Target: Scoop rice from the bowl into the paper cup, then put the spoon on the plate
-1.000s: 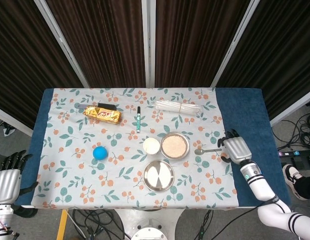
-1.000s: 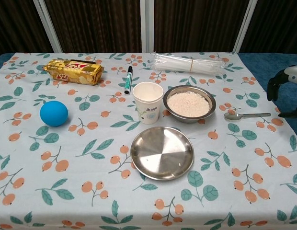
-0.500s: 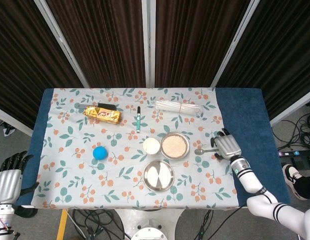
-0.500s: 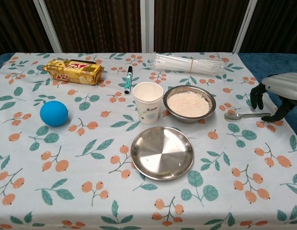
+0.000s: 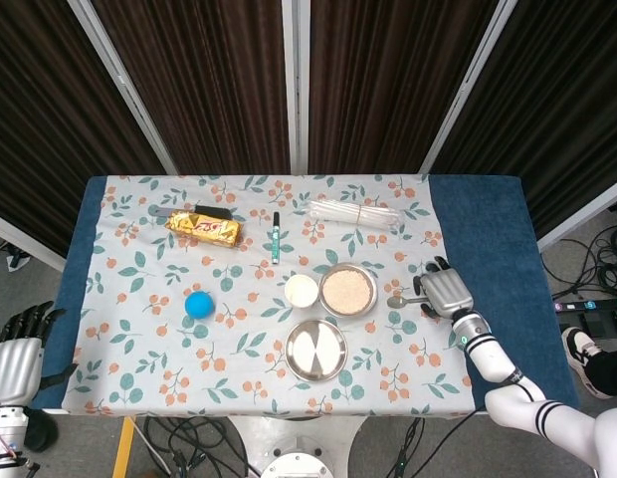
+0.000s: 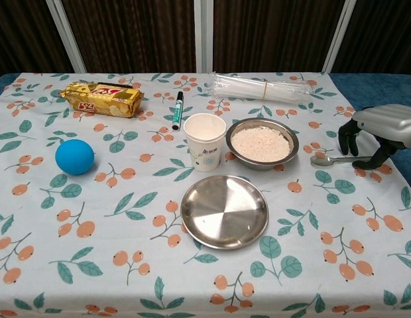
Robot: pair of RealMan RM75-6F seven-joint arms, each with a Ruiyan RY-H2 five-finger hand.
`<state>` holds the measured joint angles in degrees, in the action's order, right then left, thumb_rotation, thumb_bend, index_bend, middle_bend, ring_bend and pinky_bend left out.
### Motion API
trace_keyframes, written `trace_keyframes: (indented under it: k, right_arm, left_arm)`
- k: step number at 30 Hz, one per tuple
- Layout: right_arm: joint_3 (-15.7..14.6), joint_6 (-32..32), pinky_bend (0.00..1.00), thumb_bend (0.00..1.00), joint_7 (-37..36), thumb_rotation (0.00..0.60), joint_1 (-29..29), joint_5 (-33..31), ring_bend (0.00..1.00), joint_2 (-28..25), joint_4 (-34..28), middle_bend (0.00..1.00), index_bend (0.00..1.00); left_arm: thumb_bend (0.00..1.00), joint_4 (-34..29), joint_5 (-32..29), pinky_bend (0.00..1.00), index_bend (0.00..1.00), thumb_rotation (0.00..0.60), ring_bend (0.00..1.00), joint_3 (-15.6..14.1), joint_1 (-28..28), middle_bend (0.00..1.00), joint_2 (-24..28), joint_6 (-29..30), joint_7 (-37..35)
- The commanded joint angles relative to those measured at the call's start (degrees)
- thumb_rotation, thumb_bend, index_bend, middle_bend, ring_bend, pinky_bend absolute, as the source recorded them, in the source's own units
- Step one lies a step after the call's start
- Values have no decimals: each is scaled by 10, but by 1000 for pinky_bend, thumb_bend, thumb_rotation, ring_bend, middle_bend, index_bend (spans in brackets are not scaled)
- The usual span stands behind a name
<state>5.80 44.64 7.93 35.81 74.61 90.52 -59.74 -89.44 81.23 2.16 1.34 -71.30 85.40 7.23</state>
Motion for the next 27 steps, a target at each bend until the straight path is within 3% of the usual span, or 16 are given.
trace_keyframes:
  k: [1,17,27]
  right_arm:
    - [-1,-2,86,237,2,600,1,-2,197,1,1,500,491]
    - [-6,-11,97,308,11,600,8,-10,238,-12,-14,556,557]
    - [2,-40,98,327,69,600,44,-5,247,-185,-176,582,594]
  left_arm:
    - [131,1,0,150,249,600,132,-1,0,218,-1,0,0]
    - [131,9,-1,149,249,600,132,-2,-6,213,-5,5,-8]
    - [131,9,6,149,249,600,132,-1,-6,213,-5,10,-8]
